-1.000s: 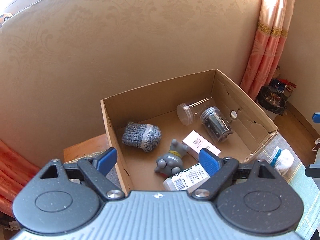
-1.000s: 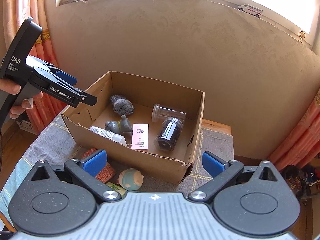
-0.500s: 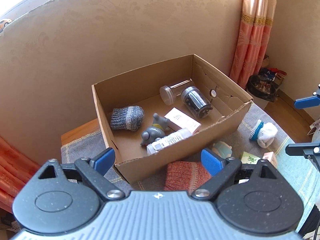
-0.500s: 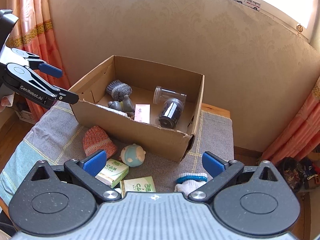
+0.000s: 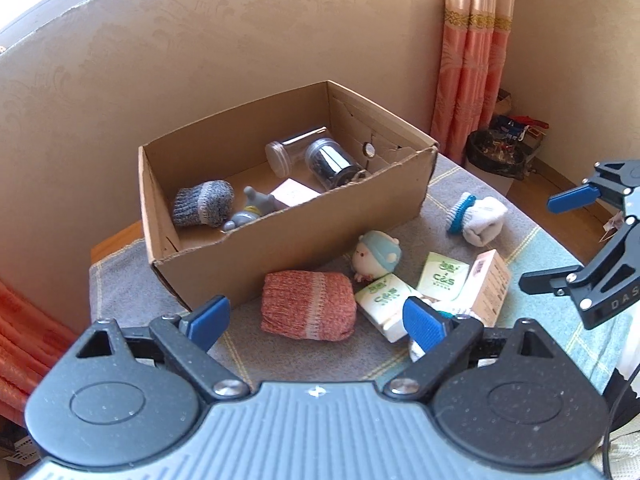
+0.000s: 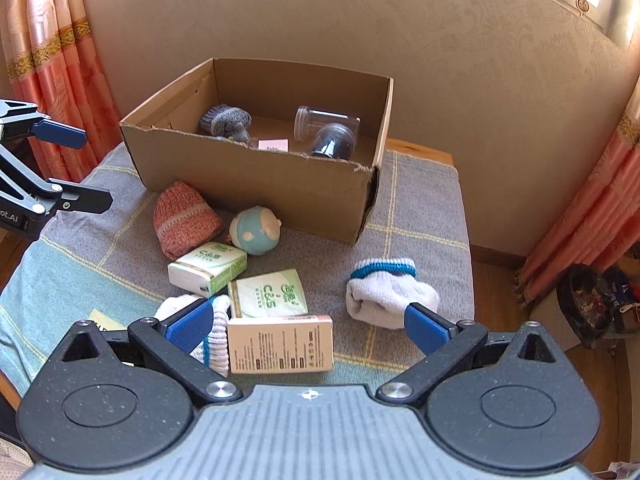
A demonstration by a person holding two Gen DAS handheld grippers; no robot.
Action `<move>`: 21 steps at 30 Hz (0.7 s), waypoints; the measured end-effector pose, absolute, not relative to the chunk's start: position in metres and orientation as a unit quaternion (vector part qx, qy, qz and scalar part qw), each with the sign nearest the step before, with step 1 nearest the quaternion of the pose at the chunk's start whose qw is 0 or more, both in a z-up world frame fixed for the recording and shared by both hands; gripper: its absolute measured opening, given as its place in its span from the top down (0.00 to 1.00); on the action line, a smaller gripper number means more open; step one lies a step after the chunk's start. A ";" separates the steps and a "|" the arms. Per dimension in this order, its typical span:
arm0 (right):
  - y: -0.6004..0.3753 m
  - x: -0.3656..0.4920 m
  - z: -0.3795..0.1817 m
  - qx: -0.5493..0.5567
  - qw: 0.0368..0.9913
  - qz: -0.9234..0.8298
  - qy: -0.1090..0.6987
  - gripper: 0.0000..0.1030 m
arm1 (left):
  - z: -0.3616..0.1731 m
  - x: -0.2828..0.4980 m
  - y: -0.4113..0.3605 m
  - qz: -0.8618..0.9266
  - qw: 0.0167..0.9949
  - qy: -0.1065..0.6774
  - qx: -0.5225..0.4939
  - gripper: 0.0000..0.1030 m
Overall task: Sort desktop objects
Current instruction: 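Withdraw both tools from the box toward the remaining items, then grasp the white sock with blue band with the left tool while the right tool approaches the white printed box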
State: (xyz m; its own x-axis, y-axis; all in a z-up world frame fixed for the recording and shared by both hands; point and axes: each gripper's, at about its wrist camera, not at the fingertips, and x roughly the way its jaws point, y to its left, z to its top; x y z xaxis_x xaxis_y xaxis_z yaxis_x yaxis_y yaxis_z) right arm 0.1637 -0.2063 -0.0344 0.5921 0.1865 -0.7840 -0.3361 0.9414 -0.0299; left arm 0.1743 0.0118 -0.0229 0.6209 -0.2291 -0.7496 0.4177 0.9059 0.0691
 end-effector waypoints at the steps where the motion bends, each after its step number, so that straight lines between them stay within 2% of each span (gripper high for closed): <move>1: -0.207 0.162 -0.038 -0.087 0.887 0.145 0.430 0.00 | -0.025 0.172 0.009 -0.184 0.892 0.397 0.116 0.10; 21: -0.212 0.138 -0.095 -0.091 0.864 0.141 0.475 0.00 | -0.077 0.149 -0.055 -0.238 0.863 0.436 0.094 0.10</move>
